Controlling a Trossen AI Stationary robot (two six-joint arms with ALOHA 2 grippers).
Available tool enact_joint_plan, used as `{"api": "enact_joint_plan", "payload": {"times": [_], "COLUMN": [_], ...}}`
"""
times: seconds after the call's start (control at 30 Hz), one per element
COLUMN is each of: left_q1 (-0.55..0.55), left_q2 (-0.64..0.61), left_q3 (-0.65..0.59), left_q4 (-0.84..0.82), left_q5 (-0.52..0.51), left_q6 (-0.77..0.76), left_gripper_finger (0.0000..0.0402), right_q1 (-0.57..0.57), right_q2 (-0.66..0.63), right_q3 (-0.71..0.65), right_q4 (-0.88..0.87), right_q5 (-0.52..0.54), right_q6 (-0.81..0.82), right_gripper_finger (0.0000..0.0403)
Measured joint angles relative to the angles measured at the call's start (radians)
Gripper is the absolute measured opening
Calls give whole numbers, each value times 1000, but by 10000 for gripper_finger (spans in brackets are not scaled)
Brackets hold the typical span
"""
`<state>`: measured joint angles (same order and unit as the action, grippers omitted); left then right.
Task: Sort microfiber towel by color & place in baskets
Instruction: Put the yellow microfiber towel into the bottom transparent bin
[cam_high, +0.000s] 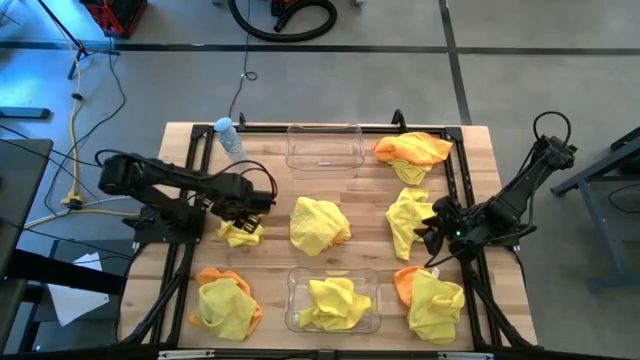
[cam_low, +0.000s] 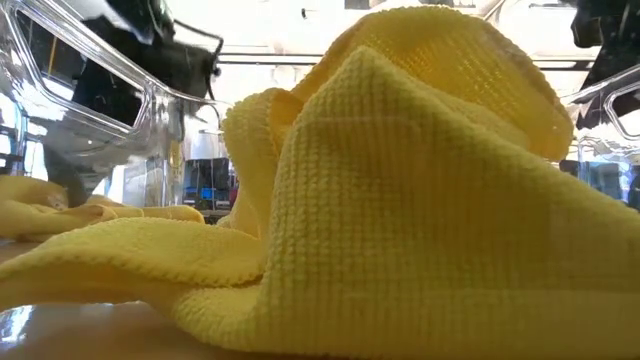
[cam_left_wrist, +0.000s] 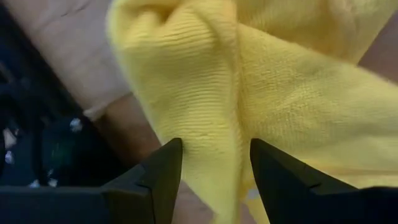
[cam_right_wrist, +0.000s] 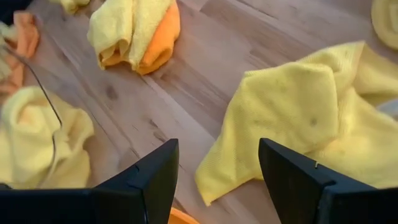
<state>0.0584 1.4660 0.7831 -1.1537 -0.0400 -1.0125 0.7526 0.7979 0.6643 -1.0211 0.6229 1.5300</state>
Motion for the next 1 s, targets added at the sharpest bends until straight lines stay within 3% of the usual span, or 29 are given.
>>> {"api": "enact_joint_plan", "payload": {"times": [0.13,0.23,0.33,0.47,0.73,1.0], "left_q1": [20,37,45,21,-170,-438], "left_q2": [46,59,49,-13,-161,-165], "left_q3": [-30,-31,-15,60,419,774], "left_q4": [0,-28,-56,-123,-272,-180], "left_q5": [-22,-43,-46,-46,-82,-436], "left_q6": [47,75,102,69,-175,-371], "left_gripper_finger": [163,112,31,9,1,0], "right_q1": [0,0,0,0,0,0], "right_q2": [0,0,0,0,0,0], "right_q3": [0,0,0,0,0,0], "right_q4": [-18,-40,-68,-117,-182,-185], "right_q5": [3,15,21,21,8,5], "right_q6": [68,85,86,85,56,-34], "right_gripper_finger": [216,216,216,216,216,216]}}
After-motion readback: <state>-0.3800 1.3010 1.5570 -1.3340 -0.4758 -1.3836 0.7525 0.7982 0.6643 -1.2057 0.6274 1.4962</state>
